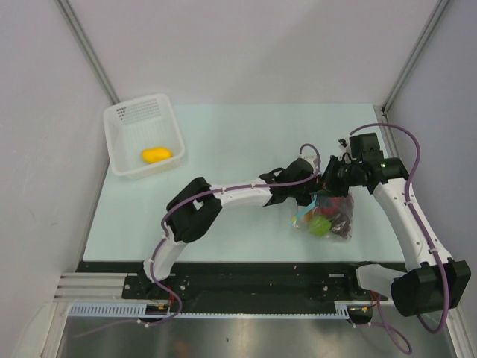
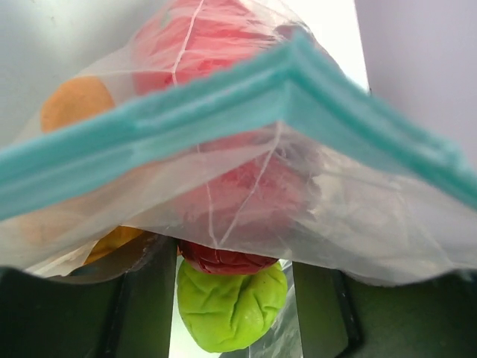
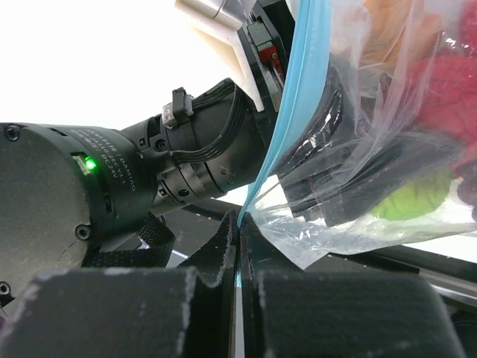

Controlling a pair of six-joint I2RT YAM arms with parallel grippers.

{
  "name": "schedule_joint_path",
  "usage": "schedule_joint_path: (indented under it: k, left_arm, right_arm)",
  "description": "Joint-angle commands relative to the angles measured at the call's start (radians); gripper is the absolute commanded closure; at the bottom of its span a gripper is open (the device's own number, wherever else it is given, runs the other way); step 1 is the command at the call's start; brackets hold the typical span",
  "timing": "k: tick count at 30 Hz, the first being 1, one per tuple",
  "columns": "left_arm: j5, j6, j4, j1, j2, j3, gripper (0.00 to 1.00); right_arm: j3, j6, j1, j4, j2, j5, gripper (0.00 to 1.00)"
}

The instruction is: Open the zip-top bag and remove the fake food

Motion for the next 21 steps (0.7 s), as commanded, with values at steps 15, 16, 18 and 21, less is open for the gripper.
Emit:
schedule_joint_path:
  k: [15,16,18,21]
  left_arm:
    - [0.039,0.285,-0.076,-0.005,-0.271,-0.115,1.0]
    - [0.045,0.295,-0.069,-0.005,-0.282,-0.123,1.0]
    - [0.058,0.309,-0.047,-0.001,-0.316,-0.156,1.0]
    - [0.059,0.315,-0.043,0.01,-0.356,-0.188,1.0]
  right_arm:
    - [0.034,-0.126,-0.045,-0.037,-0.013,0.164,1.0]
    - [0.036,-0.131,-0.044,-0.04,-0.014,0.173,1.0]
    - [0.034,-0.135,-0.044,-0.042,-0.014,0.186,1.0]
    - [0.034,-0.144,-0.045,-0.051,-0.016,0.216,1.0]
